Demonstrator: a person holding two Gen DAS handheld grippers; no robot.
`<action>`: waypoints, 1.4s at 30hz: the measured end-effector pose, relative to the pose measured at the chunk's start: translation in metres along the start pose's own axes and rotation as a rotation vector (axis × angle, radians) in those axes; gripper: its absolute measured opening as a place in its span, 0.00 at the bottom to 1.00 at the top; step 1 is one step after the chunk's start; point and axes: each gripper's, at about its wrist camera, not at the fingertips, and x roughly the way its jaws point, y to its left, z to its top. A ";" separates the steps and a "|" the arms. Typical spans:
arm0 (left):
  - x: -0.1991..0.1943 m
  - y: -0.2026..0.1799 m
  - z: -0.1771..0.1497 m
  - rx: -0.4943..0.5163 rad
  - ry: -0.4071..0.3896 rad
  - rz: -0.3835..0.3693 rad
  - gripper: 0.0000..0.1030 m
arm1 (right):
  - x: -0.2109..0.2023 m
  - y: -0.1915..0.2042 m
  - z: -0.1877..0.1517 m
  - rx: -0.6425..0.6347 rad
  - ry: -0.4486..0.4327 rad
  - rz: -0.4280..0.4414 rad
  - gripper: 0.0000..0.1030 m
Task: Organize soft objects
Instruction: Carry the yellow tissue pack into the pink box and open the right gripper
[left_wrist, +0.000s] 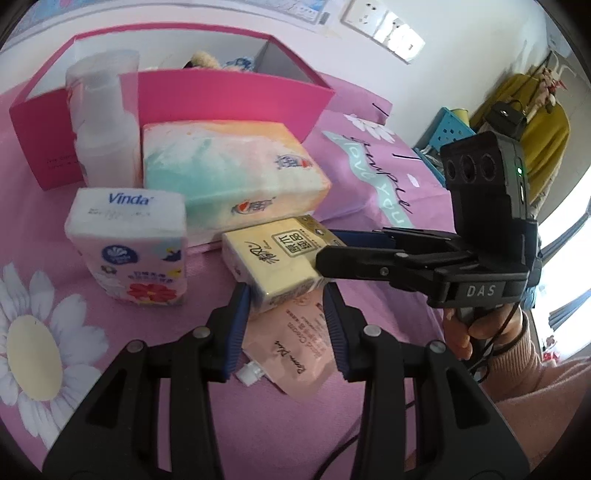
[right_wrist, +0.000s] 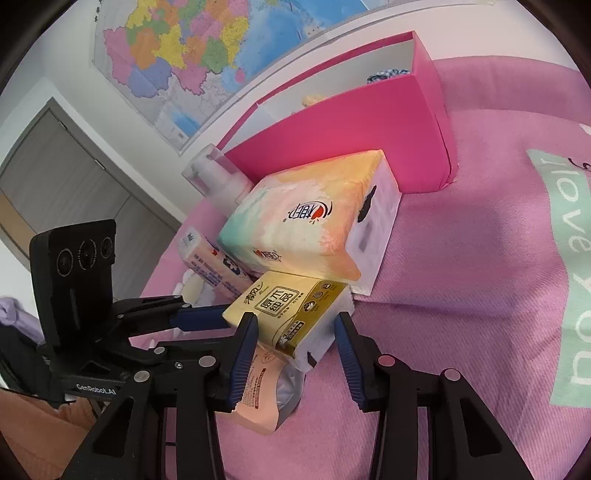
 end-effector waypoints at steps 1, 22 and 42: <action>-0.004 -0.004 -0.001 0.014 -0.007 0.000 0.41 | -0.001 0.001 0.000 -0.004 -0.002 0.001 0.42; -0.070 -0.032 0.048 0.139 -0.182 0.032 0.41 | -0.055 0.048 0.042 -0.172 -0.151 0.004 0.42; -0.041 0.017 0.163 0.097 -0.179 0.229 0.41 | -0.004 0.035 0.173 -0.186 -0.217 -0.038 0.42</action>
